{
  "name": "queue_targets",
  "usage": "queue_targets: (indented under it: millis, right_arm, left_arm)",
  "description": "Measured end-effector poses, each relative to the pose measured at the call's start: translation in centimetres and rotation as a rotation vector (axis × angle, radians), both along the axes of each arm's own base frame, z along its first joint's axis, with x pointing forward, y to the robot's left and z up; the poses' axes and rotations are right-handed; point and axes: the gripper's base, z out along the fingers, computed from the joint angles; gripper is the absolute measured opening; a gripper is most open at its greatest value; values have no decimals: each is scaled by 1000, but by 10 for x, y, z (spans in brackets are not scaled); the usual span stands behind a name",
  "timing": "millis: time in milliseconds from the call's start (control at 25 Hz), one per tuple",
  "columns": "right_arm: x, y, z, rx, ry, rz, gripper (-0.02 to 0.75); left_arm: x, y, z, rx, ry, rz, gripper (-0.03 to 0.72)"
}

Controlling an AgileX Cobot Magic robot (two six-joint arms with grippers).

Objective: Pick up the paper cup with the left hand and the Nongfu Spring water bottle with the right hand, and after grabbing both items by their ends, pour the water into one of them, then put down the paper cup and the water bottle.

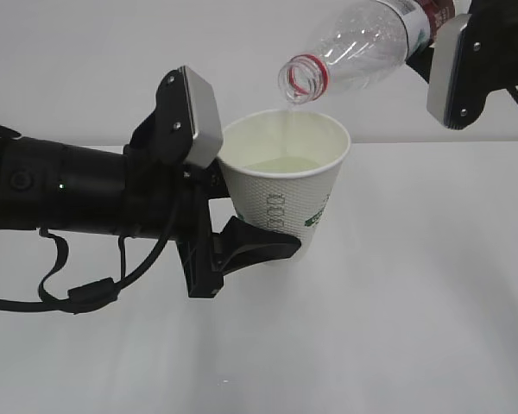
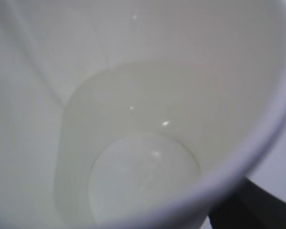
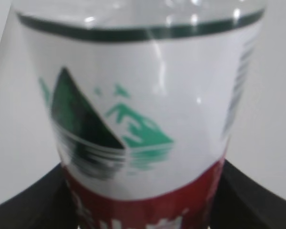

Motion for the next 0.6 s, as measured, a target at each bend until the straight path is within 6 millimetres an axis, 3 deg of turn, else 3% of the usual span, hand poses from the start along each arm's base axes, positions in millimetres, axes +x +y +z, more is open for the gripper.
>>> queue_targets:
  millis: [600]
  right_arm:
    - [0,0,0,0,0,0,515]
  left_arm:
    - [0,0,0,0,0,0,501]
